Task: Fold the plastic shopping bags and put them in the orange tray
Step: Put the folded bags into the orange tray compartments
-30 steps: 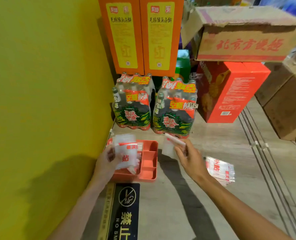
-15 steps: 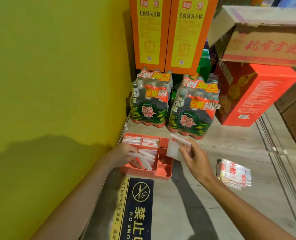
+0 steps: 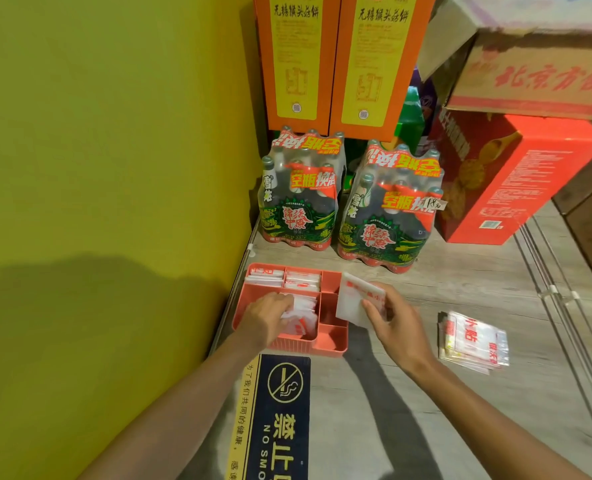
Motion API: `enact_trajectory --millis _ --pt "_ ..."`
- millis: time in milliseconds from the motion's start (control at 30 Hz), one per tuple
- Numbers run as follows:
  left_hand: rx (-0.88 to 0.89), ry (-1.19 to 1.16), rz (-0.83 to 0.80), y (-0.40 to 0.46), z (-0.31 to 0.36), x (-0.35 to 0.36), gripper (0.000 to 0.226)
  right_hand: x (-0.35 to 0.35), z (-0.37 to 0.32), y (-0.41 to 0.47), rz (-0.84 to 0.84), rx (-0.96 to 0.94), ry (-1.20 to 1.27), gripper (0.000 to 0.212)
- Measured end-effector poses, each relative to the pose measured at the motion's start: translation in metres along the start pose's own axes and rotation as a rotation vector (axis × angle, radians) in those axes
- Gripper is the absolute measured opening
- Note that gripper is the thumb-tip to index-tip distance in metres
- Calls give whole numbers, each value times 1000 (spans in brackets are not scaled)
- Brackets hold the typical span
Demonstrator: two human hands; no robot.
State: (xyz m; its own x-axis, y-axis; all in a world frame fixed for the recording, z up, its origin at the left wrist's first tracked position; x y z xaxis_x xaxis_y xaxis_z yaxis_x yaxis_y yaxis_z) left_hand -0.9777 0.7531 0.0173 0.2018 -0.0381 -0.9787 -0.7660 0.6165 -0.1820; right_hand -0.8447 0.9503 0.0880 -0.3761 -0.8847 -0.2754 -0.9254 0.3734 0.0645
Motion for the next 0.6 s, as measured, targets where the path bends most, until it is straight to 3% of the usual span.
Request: enact_trajectory --millis 133,267,500,600 --pt "-20 65 280 -5 -8 -5 37 12 9 -2 -20 28 2 33" --pt "-98 166 286 -8 -21 -3 59 26 11 -4 -53 33 8 33" --pt "-85 -195 251 -11 -31 0 31 55 2 8 -102 7 -7 32" --pt "-108 -338 260 -11 -38 2 39 75 -3 15 -170 -46 -90 35"
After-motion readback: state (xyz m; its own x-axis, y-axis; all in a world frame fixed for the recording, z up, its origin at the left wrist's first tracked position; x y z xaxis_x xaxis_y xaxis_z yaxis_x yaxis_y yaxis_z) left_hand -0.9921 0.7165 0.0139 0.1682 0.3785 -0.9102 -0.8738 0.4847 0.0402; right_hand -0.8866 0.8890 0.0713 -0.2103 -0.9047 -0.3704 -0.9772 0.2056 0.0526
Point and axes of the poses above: each hand's wrist, its own y-axis towards the middle knuckle, its own x-axis out of the palm, z = x × y, the point moved 10 cm from there along y, towards the middle knuckle, and after that the axes turned 14 degrees about y, right-handed, at the moved point
